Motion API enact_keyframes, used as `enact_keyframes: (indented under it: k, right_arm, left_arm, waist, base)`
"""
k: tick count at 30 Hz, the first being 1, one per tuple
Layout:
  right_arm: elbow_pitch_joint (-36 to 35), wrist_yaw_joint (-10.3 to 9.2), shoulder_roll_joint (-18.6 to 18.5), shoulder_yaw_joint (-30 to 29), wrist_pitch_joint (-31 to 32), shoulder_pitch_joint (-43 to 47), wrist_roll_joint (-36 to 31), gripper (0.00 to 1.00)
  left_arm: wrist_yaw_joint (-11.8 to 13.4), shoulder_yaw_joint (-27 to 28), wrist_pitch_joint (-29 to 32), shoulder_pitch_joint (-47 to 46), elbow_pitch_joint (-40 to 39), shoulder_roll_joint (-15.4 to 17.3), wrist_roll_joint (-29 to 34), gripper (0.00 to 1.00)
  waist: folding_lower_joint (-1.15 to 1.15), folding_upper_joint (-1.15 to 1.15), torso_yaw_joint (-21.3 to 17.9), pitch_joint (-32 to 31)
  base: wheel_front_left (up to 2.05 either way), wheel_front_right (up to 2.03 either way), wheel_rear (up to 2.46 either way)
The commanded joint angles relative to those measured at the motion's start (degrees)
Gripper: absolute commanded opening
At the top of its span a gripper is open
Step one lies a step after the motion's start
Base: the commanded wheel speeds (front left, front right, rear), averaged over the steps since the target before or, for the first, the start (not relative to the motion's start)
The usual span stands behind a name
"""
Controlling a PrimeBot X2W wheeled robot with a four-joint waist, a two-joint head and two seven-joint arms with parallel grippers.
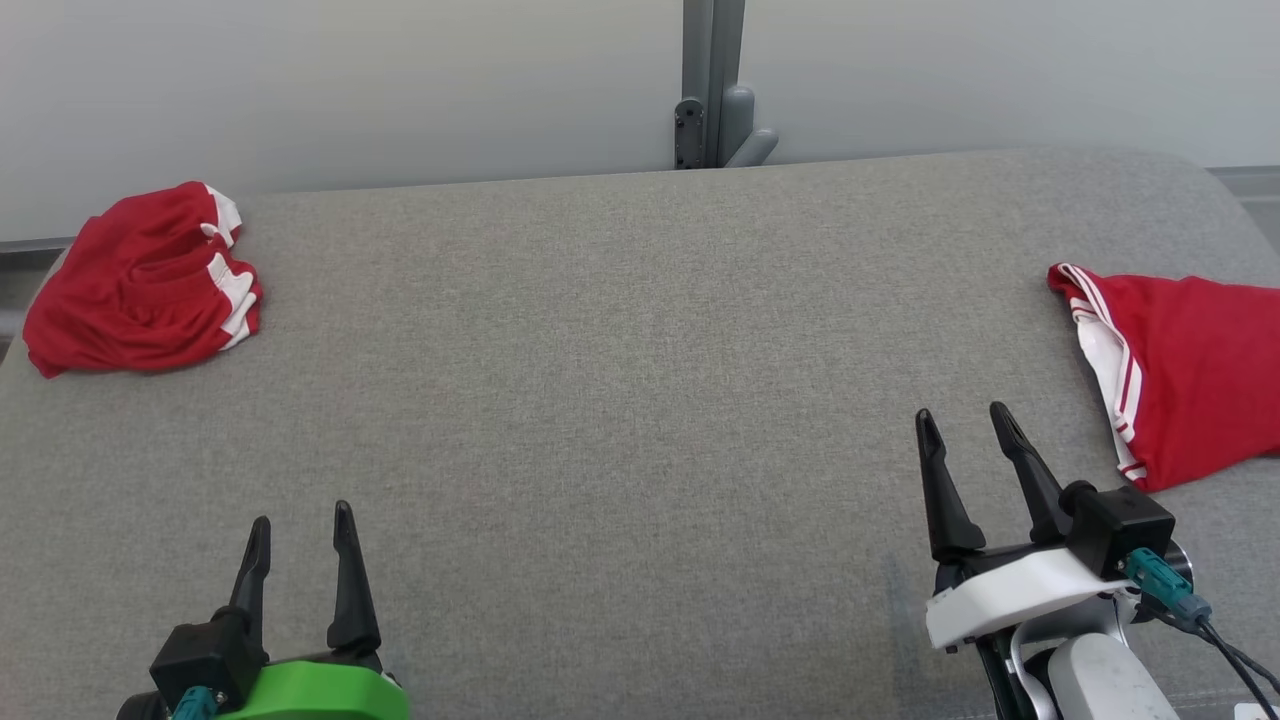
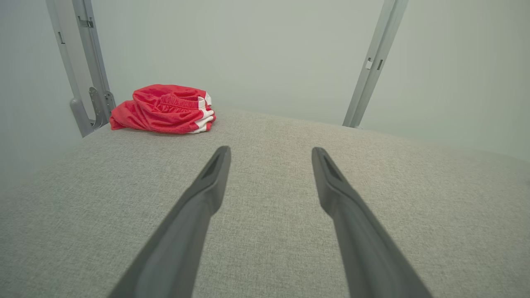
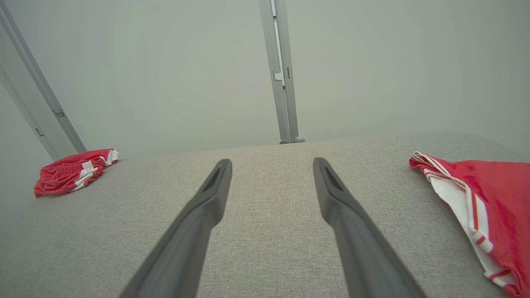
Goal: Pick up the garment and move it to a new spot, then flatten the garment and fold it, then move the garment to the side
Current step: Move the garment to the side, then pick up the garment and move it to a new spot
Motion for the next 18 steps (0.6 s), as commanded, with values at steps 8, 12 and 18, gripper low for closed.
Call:
enact_keyframes:
  k: [8,12,18]
  right_arm:
    - [0.38,-0.06,-0.08,0.33,-0.13,1.1,-0.38,1.0]
    - [0.51,-0.06,-0.08,0.06,-0.13,1.41,-0.63,1.0]
    - [0.5,-0.06,-0.07,0.07,-0.13,1.62,-1.01,1.0]
  left_arm:
    - [-0.66,0.07,-0.02,0.03,0.63,-0.05,0.31,1.0]
    - [-0.76,-0.24,-0.02,0.33,0.8,-0.07,0.26,1.0]
    - [-0.57,-0.68,-0.01,0.46,0.94,-0.06,-0.15,1.0]
  waist:
    - [0.0,0.0,-0.32,-0.47]
    - [0.0,0.0,-0.2,-0.74]
    - [0.0,0.0,0.91,-1.03]
  base:
    - [0.0,0.0,0.0]
    - [0.0,0.0,0.0]
    - [0.0,0.0,0.0]
